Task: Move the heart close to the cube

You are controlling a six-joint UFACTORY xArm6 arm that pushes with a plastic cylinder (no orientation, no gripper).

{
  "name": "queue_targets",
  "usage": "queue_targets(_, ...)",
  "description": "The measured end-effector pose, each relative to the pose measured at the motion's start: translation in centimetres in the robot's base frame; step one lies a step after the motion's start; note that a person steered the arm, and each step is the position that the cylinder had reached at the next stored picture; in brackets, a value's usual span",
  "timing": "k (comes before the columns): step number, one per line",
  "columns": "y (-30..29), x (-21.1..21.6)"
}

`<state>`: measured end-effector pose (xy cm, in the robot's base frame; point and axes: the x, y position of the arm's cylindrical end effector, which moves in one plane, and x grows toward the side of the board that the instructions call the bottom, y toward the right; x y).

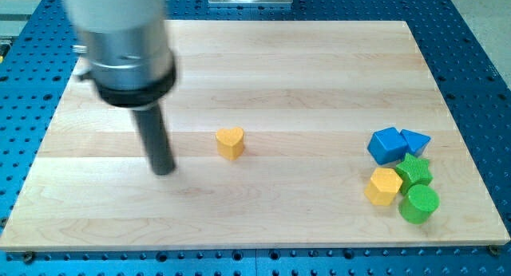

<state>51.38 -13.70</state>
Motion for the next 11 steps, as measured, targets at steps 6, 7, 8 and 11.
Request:
queue_targets(6,20.1,-4.2)
queue_targets(7,23.7,-0.8)
queue_targets(8,24.6,0.7)
queue_targets(11,27.0,-0.2)
